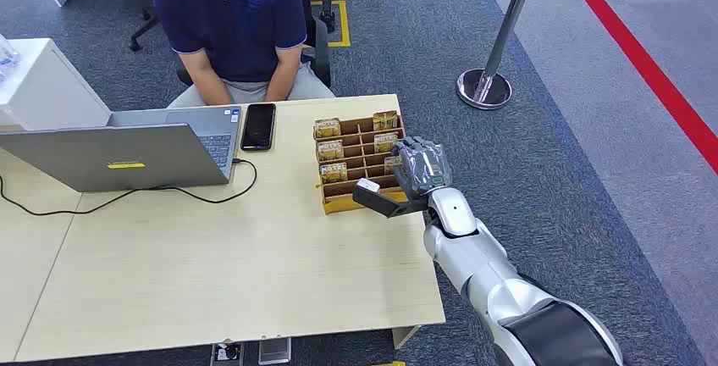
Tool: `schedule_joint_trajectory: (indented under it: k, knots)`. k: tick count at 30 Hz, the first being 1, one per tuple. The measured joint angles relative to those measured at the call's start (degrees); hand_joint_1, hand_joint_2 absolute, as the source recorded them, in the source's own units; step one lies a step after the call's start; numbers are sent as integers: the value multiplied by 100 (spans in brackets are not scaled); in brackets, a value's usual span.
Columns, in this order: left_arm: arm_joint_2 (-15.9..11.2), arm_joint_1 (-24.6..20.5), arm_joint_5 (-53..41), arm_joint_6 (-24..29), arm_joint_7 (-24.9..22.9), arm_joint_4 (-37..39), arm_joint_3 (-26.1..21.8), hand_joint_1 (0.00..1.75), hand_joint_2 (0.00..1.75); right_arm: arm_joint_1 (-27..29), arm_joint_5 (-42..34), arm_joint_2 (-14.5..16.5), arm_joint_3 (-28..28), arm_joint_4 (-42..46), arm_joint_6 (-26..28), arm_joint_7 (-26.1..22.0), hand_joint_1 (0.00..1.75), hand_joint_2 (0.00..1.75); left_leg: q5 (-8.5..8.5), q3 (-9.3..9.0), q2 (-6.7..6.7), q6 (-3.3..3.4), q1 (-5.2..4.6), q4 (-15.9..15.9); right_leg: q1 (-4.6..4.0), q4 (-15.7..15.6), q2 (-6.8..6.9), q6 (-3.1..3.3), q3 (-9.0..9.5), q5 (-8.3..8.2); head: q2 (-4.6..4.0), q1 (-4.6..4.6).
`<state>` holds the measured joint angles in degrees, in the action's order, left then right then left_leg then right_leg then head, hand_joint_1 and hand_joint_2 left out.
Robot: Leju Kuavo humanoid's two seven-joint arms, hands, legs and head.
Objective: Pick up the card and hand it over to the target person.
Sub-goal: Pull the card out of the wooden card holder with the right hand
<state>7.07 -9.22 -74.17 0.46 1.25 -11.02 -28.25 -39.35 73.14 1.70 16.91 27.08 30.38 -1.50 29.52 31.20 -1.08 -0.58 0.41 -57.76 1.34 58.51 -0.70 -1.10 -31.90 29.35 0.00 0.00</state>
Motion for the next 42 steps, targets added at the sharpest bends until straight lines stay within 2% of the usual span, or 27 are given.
schedule_joint_trajectory:
  k: [7,13,17,23,28,36,42]
  knots:
    - [10,-10,-4,-8,8,2,6,0,0,37,14,-13,9,-3,4,-2,113,175,1,-1,-1,0,0,0,0,0,0,-1,1,1,0,0]
    - [6,-8,-8,-27,64,2,16,0,0,84,21,-19,9,23,-52,5,124,175,0,-3,-1,0,0,1,0,-1,1,-1,3,1,0,0]
    - [-13,-6,-68,-120,22,21,71,0,175,110,20,-12,-7,73,-108,-19,137,175,0,-4,-1,0,0,1,0,-2,1,0,3,0,0,0]
    - [-13,-21,-162,-251,121,-4,176,0,175,111,28,10,-54,93,-133,-27,143,175,-2,-4,1,0,1,2,-1,-2,0,1,3,-2,0,0]
    - [9,-52,-56,105,222,-19,74,0,175,204,3,-36,-157,179,-109,-51,143,175,-2,-8,-3,0,1,1,-1,-3,3,-1,8,-1,0,0]
    - [-11,-32,-44,130,177,-12,52,0,175,227,-476,17,-420,361,-153,-505,143,175,-1,-8,1,0,1,1,-1,-3,-1,0,7,-3,0,0]
    - [-18,10,-32,136,193,-14,29,0,175,335,-1123,8,-613,1045,-49,-988,143,175,2,-3,6,0,-1,-2,1,3,-7,0,0,-1,0,0]
